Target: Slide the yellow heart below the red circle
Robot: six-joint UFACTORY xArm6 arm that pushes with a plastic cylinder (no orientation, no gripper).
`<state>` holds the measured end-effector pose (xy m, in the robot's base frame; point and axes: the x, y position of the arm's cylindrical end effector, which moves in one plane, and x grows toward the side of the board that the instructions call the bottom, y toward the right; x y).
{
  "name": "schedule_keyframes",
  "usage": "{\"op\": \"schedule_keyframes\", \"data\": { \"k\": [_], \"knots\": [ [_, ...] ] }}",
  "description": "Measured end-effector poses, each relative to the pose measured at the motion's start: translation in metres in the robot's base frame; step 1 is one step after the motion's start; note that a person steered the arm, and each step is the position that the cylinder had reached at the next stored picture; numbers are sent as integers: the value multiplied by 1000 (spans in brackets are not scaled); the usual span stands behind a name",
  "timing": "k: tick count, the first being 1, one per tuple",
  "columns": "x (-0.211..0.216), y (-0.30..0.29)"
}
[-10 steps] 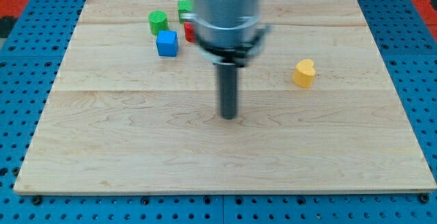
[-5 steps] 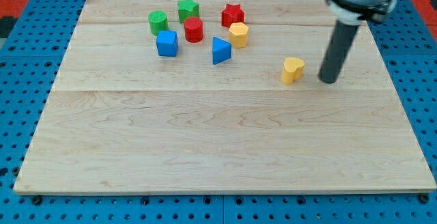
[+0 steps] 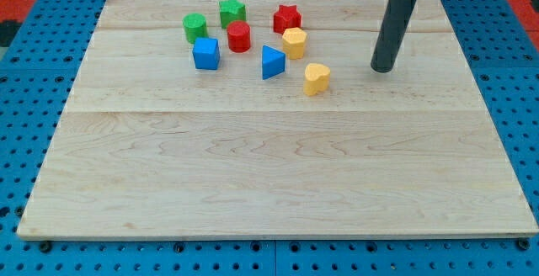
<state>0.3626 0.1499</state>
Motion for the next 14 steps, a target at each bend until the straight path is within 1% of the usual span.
{"op": "schedule_keyframes", "data": {
  "k": [1,2,3,4,5,6,7,8,9,10,11,12,13,14],
  "knots": [
    [0,-48],
    [1,-65],
    [9,-66],
    [49,-98],
    [56,-95],
    [64,-70],
    [84,-139],
    [90,-179],
    [113,-228],
    [104,-235],
    [97,-197],
    [97,-180],
    [83,-182],
    [45,-191]
  ]
}}
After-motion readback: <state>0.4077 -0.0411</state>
